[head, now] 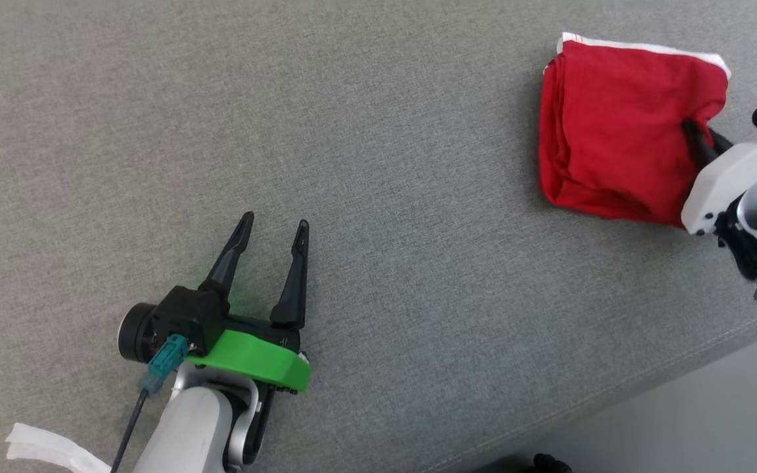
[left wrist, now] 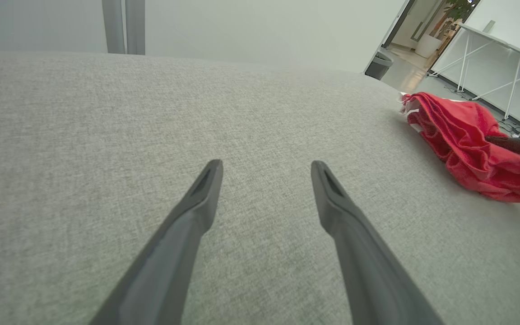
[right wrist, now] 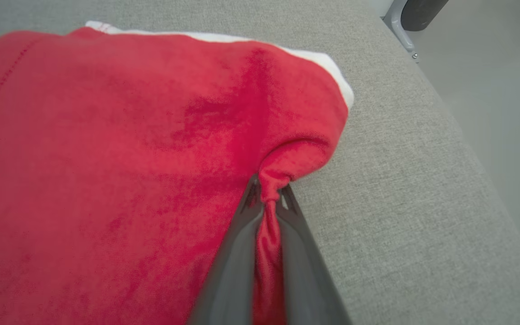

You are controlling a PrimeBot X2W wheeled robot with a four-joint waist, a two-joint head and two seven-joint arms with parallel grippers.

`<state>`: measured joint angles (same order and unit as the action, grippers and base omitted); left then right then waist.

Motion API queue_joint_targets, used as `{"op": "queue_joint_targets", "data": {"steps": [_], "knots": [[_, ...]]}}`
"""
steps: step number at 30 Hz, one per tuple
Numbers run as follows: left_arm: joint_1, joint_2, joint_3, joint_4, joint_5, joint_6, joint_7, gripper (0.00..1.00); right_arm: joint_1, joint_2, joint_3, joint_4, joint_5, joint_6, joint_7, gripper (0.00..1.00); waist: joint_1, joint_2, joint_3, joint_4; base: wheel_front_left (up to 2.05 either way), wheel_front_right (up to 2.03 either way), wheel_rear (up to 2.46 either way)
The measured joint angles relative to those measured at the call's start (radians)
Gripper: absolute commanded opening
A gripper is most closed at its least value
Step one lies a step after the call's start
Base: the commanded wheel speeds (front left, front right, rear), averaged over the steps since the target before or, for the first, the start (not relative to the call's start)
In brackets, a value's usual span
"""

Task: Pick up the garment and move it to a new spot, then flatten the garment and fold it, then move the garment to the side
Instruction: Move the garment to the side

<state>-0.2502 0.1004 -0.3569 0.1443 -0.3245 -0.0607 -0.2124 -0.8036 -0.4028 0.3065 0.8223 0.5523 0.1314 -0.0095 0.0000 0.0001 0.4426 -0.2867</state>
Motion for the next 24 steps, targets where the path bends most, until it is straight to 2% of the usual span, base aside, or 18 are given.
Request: {"op": "queue_joint_targets", "data": {"steps": [4, 11, 16, 20, 21, 22, 23, 24], "knots": [[-0.003, 0.005, 0.005, -0.014, -0.005, 0.008, 0.006, 1.00, -0.075, -0.017, -0.016, 0.022, -0.030, 0.000, 0.005, 0.00, 0.0000, 0.0000, 0.037, 0.005, 0.00, 0.00, 0.00], [-0.015, 0.010, 0.020, -0.044, -0.018, 0.017, 0.000, 1.00, -0.215, -0.098, -0.047, 0.071, -0.102, 0.000, 0.030, 0.00, 0.0000, 0.0000, 0.073, 0.062, 0.00, 0.00, 0.00], [-0.023, 0.013, 0.024, -0.065, -0.018, 0.026, -0.005, 1.00, -0.269, -0.168, -0.078, 0.111, -0.138, 0.000, 0.037, 0.00, 0.0000, 0.0000, 0.093, 0.105, 0.00, 0.00, 0.00], [-0.024, 0.015, 0.023, -0.077, -0.018, 0.027, -0.009, 1.00, -0.285, -0.193, -0.104, 0.154, -0.160, 0.000, 0.034, 0.00, 0.0001, 0.0000, 0.105, 0.130, 0.00, 0.00, 0.00], [-0.025, 0.016, 0.023, -0.079, -0.018, 0.027, -0.009, 1.00, -0.289, -0.197, -0.110, 0.166, -0.166, 0.000, 0.025, 0.23, 0.0001, 0.0000, 0.108, 0.136, 0.00, 0.00, 0.00], [-0.027, 0.016, 0.022, -0.081, -0.018, 0.027, -0.009, 1.00, -0.294, -0.199, -0.115, 0.175, -0.174, 0.000, 0.013, 0.40, 0.0001, 0.0000, 0.110, 0.140, 0.00, 0.00, 0.00], [-0.028, 0.016, 0.021, -0.083, -0.018, 0.029, -0.009, 1.00, -0.298, -0.201, -0.122, 0.184, -0.180, 0.000, -0.001, 1.00, 0.0001, 0.0000, 0.112, 0.144, 0.00, 0.00, 0.00], [-0.028, 0.016, 0.020, -0.084, -0.018, 0.030, -0.009, 1.00, -0.301, -0.202, -0.126, 0.192, -0.191, 0.000, -0.023, 1.00, 0.0001, 0.0000, 0.114, 0.147, 0.00, 0.00, 0.00]]}}
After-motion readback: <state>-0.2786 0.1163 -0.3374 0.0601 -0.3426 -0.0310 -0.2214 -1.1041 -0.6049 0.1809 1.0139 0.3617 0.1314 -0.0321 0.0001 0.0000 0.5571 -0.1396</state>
